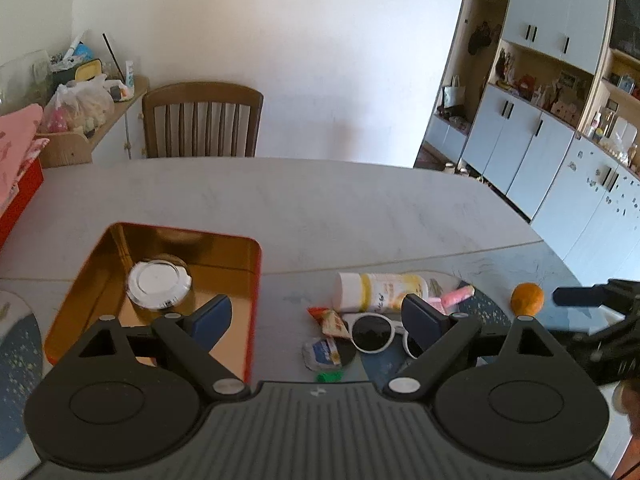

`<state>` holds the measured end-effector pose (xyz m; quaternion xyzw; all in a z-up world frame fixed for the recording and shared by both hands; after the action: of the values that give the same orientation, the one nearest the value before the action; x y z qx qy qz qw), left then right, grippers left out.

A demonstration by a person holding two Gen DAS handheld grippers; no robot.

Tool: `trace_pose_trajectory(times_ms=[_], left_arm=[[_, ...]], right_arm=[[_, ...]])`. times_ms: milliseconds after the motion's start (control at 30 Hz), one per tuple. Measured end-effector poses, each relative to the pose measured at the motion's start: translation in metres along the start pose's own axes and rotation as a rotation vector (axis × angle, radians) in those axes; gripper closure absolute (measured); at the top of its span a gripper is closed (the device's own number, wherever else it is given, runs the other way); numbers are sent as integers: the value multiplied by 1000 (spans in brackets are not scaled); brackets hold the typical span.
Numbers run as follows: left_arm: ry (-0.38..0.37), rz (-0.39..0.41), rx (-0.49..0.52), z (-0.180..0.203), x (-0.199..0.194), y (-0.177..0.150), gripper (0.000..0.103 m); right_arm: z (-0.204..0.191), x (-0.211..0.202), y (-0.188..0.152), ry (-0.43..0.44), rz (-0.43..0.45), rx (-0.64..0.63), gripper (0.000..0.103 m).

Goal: Organize rigid objects
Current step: 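Withdraw both open grippers from the red tin box, then grasp the white-and-yellow bottle with the left gripper while the right approaches the orange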

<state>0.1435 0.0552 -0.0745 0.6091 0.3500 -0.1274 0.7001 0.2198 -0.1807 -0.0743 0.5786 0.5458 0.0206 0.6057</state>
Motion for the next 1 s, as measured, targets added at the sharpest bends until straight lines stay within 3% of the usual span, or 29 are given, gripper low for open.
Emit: trace_pose_trajectory(times_ms=[400, 800, 900, 1000], left_arm=[[37, -54, 25, 43, 25, -18, 11], [47, -75, 67, 100, 68, -8, 11], [17, -84, 102, 110, 78, -3, 11], [-62, -111, 185, 120, 89, 5, 11]], right_arm=[[73, -10, -7, -78, -13, 43, 0], [131, 1, -13, -91, -54, 69, 1], [140, 5, -13, -82, -73, 55, 2], [149, 9, -13, -77, -96, 34, 2]])
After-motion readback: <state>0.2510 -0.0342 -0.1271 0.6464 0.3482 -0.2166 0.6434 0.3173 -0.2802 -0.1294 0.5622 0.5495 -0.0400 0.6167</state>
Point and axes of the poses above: each gripper's, at about its wrist camera, not at the fingertips, and x roughly the way its jaws point, z to its right, y to its top, the point moved 4 cm from there along x, roughly the way its jaws point, and after that the axes turned 13 degrees about y, right-handed, at the moved point
